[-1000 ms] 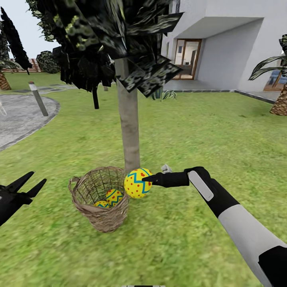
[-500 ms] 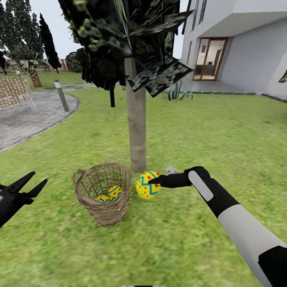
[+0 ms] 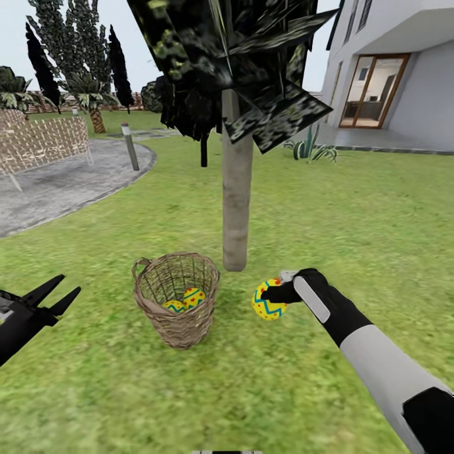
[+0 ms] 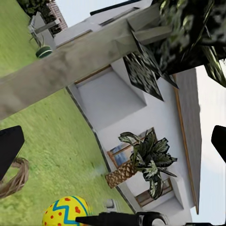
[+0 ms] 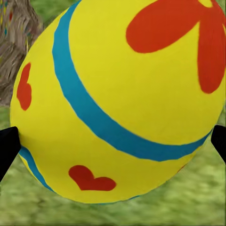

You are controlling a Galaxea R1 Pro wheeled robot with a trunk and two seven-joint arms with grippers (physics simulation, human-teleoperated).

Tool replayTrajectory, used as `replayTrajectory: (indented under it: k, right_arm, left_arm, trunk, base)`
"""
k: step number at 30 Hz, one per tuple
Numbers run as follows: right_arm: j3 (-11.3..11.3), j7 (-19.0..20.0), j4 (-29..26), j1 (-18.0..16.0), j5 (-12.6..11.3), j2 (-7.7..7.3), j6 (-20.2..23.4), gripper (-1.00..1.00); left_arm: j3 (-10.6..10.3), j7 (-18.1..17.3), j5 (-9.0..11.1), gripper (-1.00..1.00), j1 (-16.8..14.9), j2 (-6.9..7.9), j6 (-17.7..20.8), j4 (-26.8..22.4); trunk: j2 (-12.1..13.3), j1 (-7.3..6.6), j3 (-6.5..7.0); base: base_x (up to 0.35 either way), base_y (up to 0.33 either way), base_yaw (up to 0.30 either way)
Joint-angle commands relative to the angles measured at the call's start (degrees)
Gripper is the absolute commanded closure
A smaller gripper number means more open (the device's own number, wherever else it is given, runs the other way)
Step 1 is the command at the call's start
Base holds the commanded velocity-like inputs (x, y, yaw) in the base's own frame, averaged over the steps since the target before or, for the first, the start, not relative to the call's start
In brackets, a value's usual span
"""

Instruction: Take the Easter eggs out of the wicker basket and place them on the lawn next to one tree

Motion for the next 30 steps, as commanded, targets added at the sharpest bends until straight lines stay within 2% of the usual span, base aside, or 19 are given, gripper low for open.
replayTrajectory:
  k: [1,2,3,5,7,14,20,24,26,27,30]
  right_arm:
    - [0.26,-0.60,1.21,-0.04,-0.28,0.23,-1.01,1.00]
    - [0.76,-0.60,2.50,-0.03,1.37,0.55,-2.47,1.00]
    - [1.77,-0.61,3.48,-0.03,4.26,0.73,-4.17,1.00]
    - [2.64,-0.61,4.44,-0.03,8.47,1.08,-8.16,1.00]
    - [2.86,-0.66,4.42,-0.04,9.85,1.20,-10.15,1.00]
    - [2.90,-3.87,4.24,-0.03,11.10,1.31,-10.40,1.00]
    - [2.98,-4.26,4.01,-0.03,11.01,1.31,-10.04,1.00]
    - [2.99,-4.21,4.31,-0.14,10.84,1.39,-5.68,1.00]
    - [2.95,-4.04,4.75,-0.19,10.77,1.39,-5.02,1.00]
    - [2.96,-3.85,5.33,-0.20,10.74,1.50,-5.03,1.00]
    - [2.98,-3.62,9.14,-0.21,10.91,3.50,-5.30,1.00]
  left_arm:
    - [0.04,-0.24,-0.14,-1.00,-0.06,-0.01,0.22,0.02]
    - [0.04,-0.24,-0.14,-1.00,-0.06,-0.01,0.22,0.02]
    - [0.04,-0.24,-0.14,-1.00,-0.06,-0.06,0.22,0.02]
    - [0.11,-0.24,-0.12,-1.00,-0.06,-0.48,0.22,0.02]
    - [0.11,-0.24,-0.08,-1.00,-0.06,-0.60,0.22,0.02]
    - [0.10,-0.32,-0.05,-1.00,-0.06,-0.55,0.22,0.02]
    - [0.04,-0.31,-0.06,-1.00,-0.06,-0.54,0.22,0.02]
    - [0.04,-0.26,-0.08,-1.00,-0.05,-0.62,0.22,0.02]
    - [0.04,-0.29,-0.08,-1.00,-0.06,-0.63,0.22,0.02]
    - [0.02,-0.30,-0.07,-1.00,-0.06,-0.63,0.22,0.02]
    - [0.04,-0.30,-0.05,-1.00,-0.06,-0.63,0.22,0.00]
  trunk:
    - [-0.02,-0.02,-0.10]
    - [-0.02,-0.02,-0.15]
    - [-0.02,-0.02,-0.21]
    - [-0.02,-0.02,-0.28]
    - [-0.02,-0.02,-0.29]
    - [-0.02,-0.02,-0.29]
    - [-0.02,-0.02,-0.30]
    - [-0.02,-0.02,-0.45]
    - [-0.02,-0.02,-0.59]
    - [-0.02,-0.02,-0.66]
    - [-0.02,-0.02,-0.86]
  base:
    - [0.000,0.000,0.267]
    - [0.000,0.000,0.266]
    - [0.000,0.000,0.264]
    - [0.000,0.000,0.178]
    - [0.000,0.000,0.037]
    - [0.103,-0.236,0.205]
    - [0.162,-0.311,0.289]
    - [0.167,-0.309,0.271]
    - [0.208,-0.280,0.222]
    - [0.225,-0.268,0.216]
    - [0.235,-0.258,0.205]
